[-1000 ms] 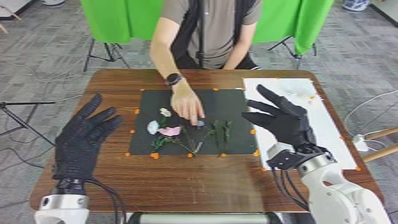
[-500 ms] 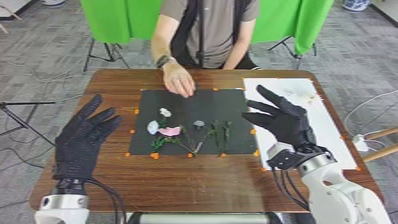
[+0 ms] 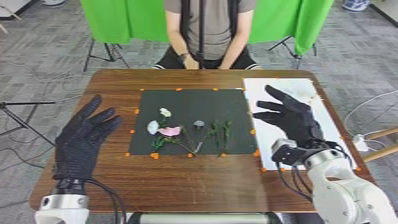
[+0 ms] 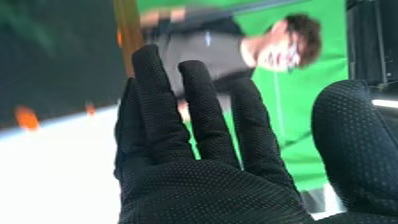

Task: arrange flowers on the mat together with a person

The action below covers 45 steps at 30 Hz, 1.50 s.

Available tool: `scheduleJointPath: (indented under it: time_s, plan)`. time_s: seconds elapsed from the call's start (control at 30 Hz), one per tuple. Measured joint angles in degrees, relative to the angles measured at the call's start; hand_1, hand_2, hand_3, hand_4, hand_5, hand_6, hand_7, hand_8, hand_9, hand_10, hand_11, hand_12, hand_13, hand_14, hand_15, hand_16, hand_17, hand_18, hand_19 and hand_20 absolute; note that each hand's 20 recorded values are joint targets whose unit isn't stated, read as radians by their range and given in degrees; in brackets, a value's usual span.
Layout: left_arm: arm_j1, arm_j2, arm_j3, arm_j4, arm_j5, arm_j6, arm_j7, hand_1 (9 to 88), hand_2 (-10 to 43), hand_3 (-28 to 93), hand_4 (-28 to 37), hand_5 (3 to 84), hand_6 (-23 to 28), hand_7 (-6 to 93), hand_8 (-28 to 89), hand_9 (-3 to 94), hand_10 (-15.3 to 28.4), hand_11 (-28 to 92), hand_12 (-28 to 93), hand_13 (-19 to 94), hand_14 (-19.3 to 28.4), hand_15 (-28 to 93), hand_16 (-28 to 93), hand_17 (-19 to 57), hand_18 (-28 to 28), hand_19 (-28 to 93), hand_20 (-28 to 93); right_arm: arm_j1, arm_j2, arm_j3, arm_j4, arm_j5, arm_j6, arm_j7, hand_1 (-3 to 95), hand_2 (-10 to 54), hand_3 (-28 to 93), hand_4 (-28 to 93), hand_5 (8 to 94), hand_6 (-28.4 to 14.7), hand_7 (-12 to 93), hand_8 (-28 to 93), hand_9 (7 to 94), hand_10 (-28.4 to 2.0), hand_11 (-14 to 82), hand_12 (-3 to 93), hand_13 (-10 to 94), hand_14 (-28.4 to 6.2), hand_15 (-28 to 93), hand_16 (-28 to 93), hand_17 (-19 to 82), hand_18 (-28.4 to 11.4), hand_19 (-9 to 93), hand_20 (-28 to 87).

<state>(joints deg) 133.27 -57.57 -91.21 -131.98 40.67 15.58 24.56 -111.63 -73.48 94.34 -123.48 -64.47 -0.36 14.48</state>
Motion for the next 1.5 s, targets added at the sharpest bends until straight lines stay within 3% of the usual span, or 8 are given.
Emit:
scheduleJointPath:
  time_s: [0.1,0.3,0.47,0.53,0.87,1.2,1.5]
  plan:
    - [0.0,0.06,0.0,-0.02,-0.03,0.12,0.0,23.1,7.4,79,-26.8,35.5,8.1,12.0,-10,35.9,20.5,24,10,29,26.9,48,-11,-4.9,24.9,66,0,1.1,2.8,0.2,0.0,-5.7,4.9,2.0,19.1,9.3,84,-28,37.5,-1.5,13,-13,51.0,-16.9,16.1,10.3,48,-19.2,35,12,9,-18.7,54,14]
    - [0.0,0.34,0.19,-0.06,-0.12,0.4,0.08,23.1,7.4,79,-26.9,35.5,8.2,12.0,-10,35.9,20.5,24,10,29,26.9,48,-10,-5.0,24.9,66,0,4.6,8.2,0.2,0.9,-18.3,9.3,10.7,23.0,4.7,85,-28,39.9,-0.8,13,-13,55.7,-16.9,17.9,10.2,53,-18.5,40,10,12,-19.0,60,13]
    - [0.0,0.52,0.26,-0.1,-0.18,0.65,0.23,23.1,7.4,79,-26.9,35.6,8.2,12.0,-10,35.9,20.6,24,9,29,26.9,48,-11,-5.0,24.9,66,0,10.5,14.3,-6.0,5.1,-28.8,18.0,20.0,24.2,2.9,84,-28,39.8,-0.4,13,-13,56.7,-17.0,17.8,10.3,55,-18.1,40,9,13,-19.5,62,12]
    - [0.0,0.59,0.32,-0.12,-0.21,0.75,0.33,23.1,7.4,79,-26.9,35.6,8.2,12.0,-10,35.9,20.6,24,9,29,27.0,48,-11,-5.0,24.8,66,0,13.3,16.4,-8.4,7.3,-33.6,18.7,24.5,24.4,1.6,84,-28,39.5,-0.4,13,-13,57.3,-17.5,17.6,10.3,56,-17.9,40,9,13,-19.6,63,11]
    - [0.0,1.1,0.72,-0.22,-0.38,1.23,1.01,23.1,7.5,79,-26.8,35.5,8.1,12.1,-10,35.9,20.7,24,10,29,26.9,48,-11,-5.1,24.8,66,0,25.7,22.8,-17.5,18.8,-49.3,10.6,36.4,26.0,-1.2,84,-28,36.7,0.2,12,-13,58.1,-17.9,17.4,10.4,58,-17.2,41,8,15,-20.2,65,9]
    - [-0.7,1.17,1.35,-0.18,-0.45,1.23,0.96,23.1,7.5,79,-26.9,35.5,8.2,12.0,-10,35.9,20.7,24,10,29,27.0,48,-11,-5.1,24.8,66,0,37.8,25.7,-30.6,30.8,-56.9,-0.3,39.1,26.9,-2.7,84,-28,33.2,1.2,12,-13,56.2,-17.4,16.1,10.6,59,-17.0,41,8,14,-20.4,66,6]
    - [-1.4,1.13,1.38,-0.11,-0.4,1.01,0.59,23.1,7.4,79,-26.7,35.5,8.2,12.0,-10,35.8,20.6,24,10,29,26.9,48,-11,-5.1,24.8,66,0,43.9,27.2,-36.9,36.9,-58.7,-4.2,41.0,27.2,-3.6,84,-28,28.1,3.9,14,-13,54.4,-17.7,15.9,10.4,59,-16.8,41,8,14,-20.1,66,4]
